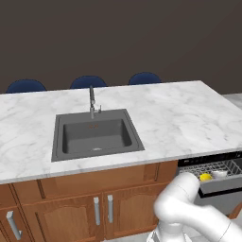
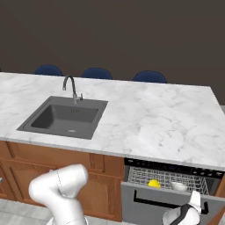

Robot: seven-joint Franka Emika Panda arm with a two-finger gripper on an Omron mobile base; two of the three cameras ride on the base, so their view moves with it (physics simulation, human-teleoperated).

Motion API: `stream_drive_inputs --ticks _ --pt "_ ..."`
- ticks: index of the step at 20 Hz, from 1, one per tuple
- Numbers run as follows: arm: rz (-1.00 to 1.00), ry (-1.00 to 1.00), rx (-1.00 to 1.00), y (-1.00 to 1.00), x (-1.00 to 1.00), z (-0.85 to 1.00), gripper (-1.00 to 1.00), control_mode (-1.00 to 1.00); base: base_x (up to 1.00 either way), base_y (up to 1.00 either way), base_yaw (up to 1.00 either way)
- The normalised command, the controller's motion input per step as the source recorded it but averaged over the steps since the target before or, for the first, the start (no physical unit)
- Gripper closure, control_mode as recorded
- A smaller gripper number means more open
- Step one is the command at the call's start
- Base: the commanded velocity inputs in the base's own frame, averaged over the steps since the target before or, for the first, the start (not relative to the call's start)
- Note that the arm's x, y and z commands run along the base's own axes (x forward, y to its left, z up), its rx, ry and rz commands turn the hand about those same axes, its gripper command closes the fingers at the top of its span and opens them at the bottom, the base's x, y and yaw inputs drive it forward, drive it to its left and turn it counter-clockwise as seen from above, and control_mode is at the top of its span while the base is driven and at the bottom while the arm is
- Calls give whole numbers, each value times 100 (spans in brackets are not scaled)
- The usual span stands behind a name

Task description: Pick up the cup and bowl from the counter, place them in the dishwasher, and close the dishwasher door.

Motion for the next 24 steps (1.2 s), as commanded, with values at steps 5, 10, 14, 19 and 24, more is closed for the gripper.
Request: stream_drive_inputs --ticks 5,10,14,19,24 --pt "-18 -12 0 28 70 -100 -100 -100 0 0 0" --pt "-25 -10 0 29 73 -100 -100 -100 0 0 0" --pt "-25 -7 0 32 79 -100 -100 -100 0 0 0" --pt "-19 -8 2 34 79 -100 -100 -100 0 0 0" --pt "-9 -15 15 38 38 -100 -100 -100 0 0 0"
